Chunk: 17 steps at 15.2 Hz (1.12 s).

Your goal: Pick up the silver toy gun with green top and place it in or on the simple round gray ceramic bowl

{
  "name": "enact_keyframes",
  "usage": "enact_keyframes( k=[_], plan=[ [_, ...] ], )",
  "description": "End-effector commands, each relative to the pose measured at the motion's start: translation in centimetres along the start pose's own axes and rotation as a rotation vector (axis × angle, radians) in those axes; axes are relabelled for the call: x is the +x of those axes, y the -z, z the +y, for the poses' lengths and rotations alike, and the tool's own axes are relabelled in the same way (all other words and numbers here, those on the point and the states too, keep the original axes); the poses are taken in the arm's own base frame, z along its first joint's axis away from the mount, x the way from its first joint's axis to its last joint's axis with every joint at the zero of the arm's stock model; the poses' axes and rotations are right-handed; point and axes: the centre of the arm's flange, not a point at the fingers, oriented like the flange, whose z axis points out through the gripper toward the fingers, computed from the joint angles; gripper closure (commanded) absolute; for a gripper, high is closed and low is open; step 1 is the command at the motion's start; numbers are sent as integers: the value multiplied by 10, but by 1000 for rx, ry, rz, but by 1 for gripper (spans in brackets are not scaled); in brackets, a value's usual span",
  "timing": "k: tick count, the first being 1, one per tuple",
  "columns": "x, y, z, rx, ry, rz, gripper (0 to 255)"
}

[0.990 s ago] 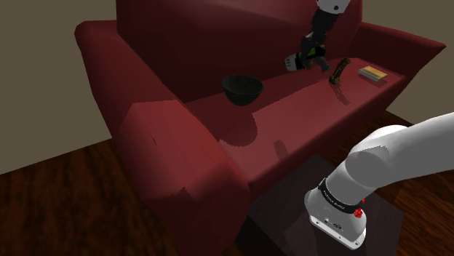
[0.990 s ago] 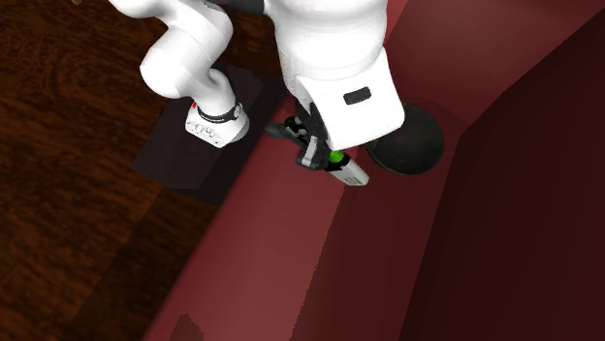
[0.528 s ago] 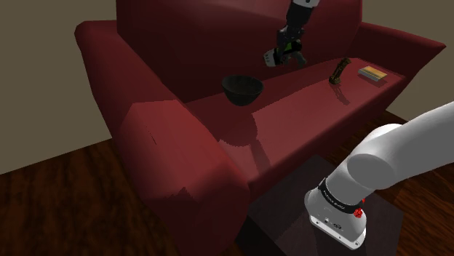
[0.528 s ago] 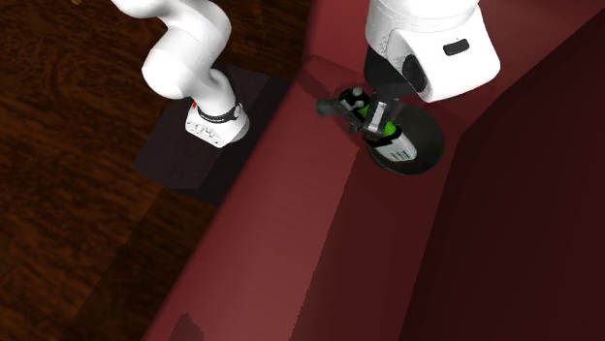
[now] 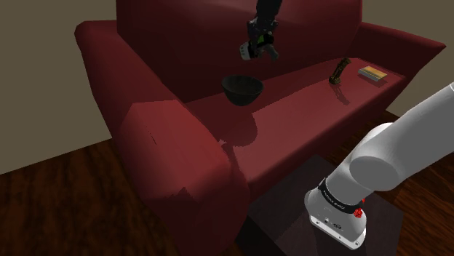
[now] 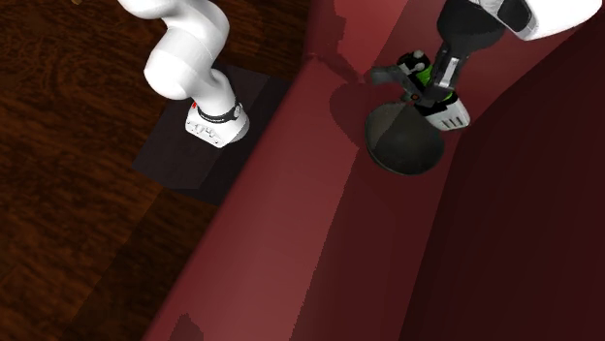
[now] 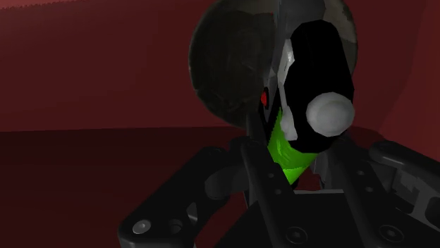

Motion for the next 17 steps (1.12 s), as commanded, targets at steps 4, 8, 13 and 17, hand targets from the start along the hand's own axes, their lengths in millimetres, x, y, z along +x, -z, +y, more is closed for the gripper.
enact_keyframes(
  k=[4,8,13,17],
  plan=[
    [12,-23,-13,1,-1,0,255],
    [10,-44,-14,1,-1,0,255],
    [8,-71,-14,1,-1,0,255],
    [6,-92,-14,1,-1,0,255]
  ],
)
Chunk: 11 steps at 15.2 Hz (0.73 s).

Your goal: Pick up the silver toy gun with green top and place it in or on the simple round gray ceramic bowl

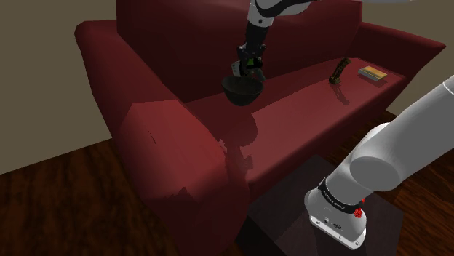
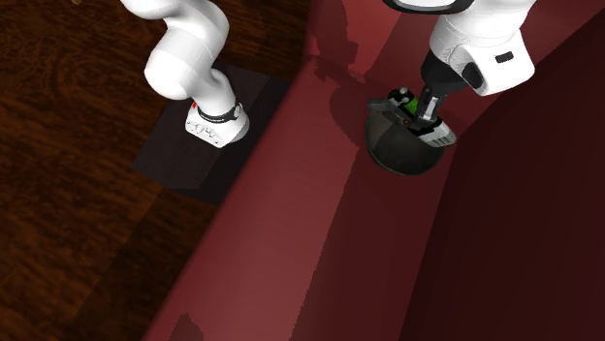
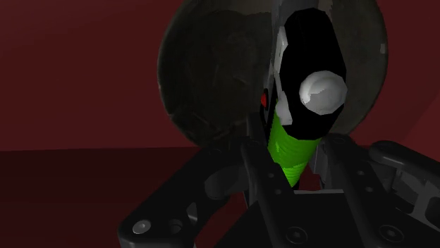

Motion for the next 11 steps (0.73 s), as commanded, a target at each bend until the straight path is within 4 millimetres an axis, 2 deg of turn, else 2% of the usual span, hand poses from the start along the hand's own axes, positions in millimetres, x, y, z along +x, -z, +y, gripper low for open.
enact_keyframes(
  k=[1,9,10,11],
  plan=[
    [-1,-10,-1,0,0,1,255],
    [-1,-10,-1,0,0,1,255],
    [-1,-10,-1,0,0,1,0],
    [-1,-10,-1,0,0,1,0]
  ],
)
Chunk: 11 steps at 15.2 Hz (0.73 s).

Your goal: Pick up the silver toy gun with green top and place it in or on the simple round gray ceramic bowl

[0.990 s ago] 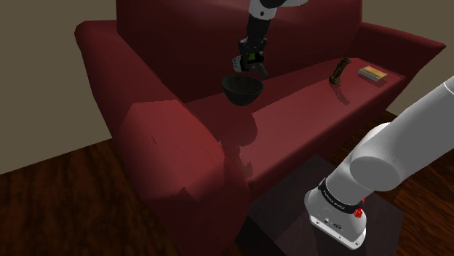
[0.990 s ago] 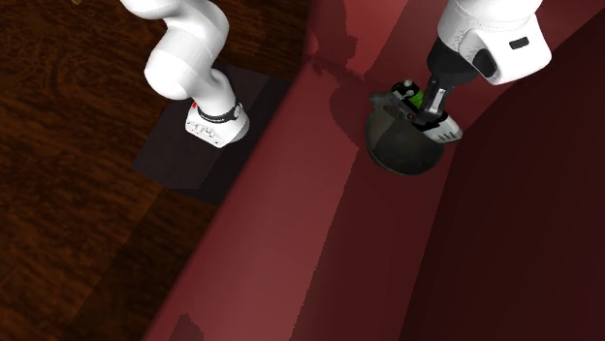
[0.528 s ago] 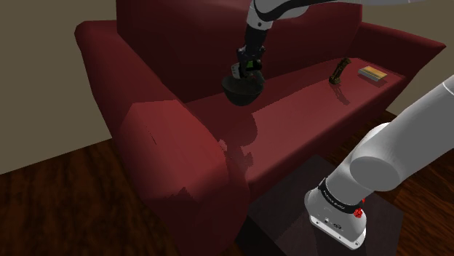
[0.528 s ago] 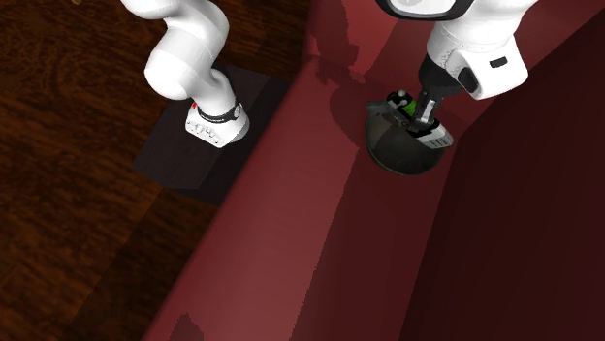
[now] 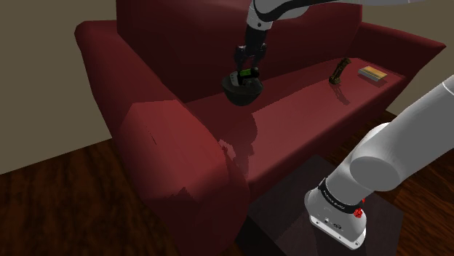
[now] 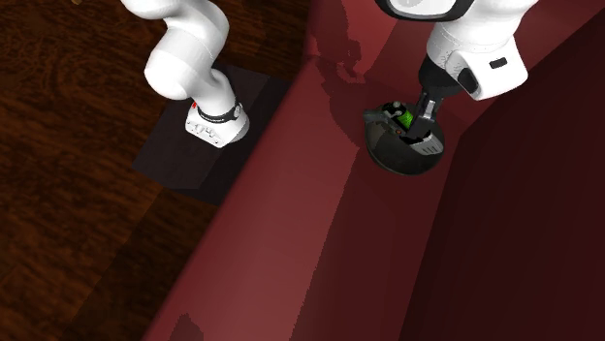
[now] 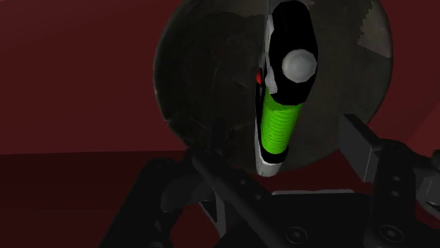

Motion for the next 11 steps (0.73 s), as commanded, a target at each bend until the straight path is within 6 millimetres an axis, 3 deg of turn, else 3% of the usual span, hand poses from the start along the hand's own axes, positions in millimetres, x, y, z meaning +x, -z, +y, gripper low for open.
enact_keyframes(
  k=[1,4,8,11],
  plan=[
    [0,0,0,0,0,0,0],
    [0,0,0,0,0,0,0],
    [0,50,0,0,0,0,0],
    [0,50,0,0,0,0,0]
  ],
)
